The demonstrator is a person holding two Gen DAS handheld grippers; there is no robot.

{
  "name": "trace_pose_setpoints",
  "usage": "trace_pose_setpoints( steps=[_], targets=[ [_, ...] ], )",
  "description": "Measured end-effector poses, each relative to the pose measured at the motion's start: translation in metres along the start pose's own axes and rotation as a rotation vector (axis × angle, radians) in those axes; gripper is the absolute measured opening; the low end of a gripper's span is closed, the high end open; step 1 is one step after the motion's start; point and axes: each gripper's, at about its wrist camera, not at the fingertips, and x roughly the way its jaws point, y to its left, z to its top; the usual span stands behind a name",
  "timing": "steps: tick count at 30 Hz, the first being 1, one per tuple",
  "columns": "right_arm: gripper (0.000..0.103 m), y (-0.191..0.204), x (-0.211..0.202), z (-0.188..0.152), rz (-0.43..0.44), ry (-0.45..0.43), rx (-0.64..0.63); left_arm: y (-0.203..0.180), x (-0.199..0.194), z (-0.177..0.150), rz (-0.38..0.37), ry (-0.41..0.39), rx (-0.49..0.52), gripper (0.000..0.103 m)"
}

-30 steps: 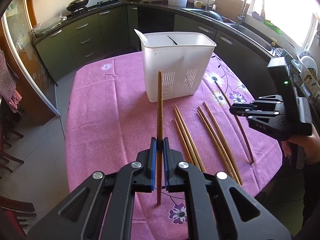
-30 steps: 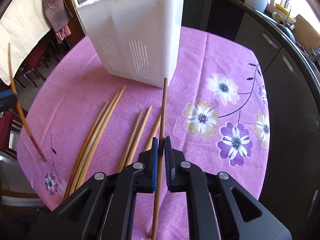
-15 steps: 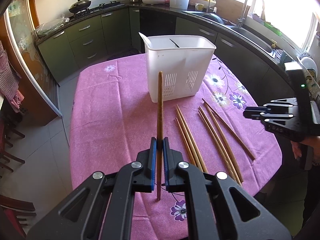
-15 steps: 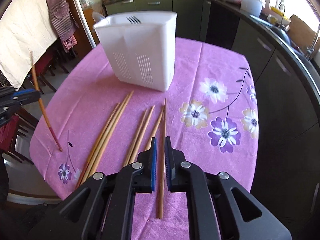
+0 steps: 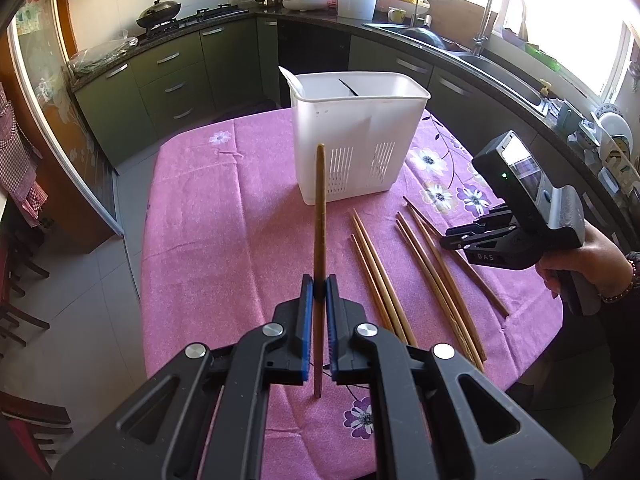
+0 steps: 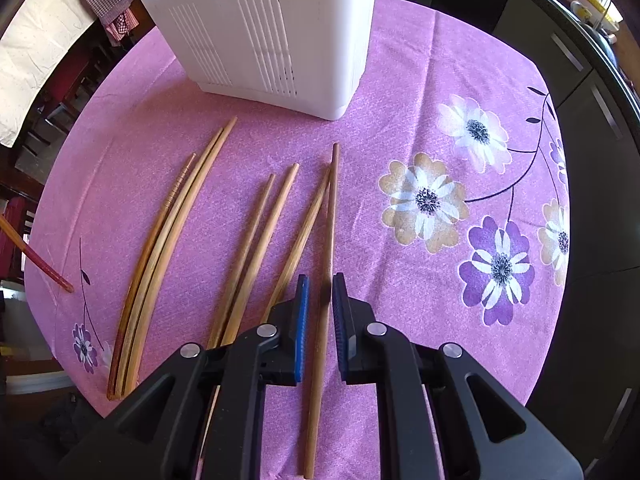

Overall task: Organize utensils
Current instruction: 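Grasp a light wooden chopstick with the right tool while the left tool holds its chopstick, then carry both upright chopsticks over the white holder with both tools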

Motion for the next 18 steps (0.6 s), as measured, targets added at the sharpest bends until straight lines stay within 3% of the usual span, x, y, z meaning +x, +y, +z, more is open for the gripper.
trace_pose_setpoints(
  steps=[5, 8, 10, 18],
  targets=[
    [0.017, 0.000, 0.006, 0.009, 0.007, 0.019, 0.004, 0.000, 0.001, 0.000, -0.001, 0.001, -0.001, 0.006],
    [0.007, 0.004, 0.008, 0.009, -0.015, 0.004, -0.012, 0.000, 0.001, 0.000, -0.001, 0.001, -0.001, 0.006],
    [0.007, 0.004, 0.008, 0.006, -0.031, -0.014, -0.002, 0.000, 0.001, 0.000, 0.001, 0.001, -0.002, 0.006],
    [0.007, -0.005, -0.063, -0.011, 0.030, -0.244, 0.057, 0.001, 0.003, -0.002, 0.008, 0.005, -0.002, 0.006]
  ],
)
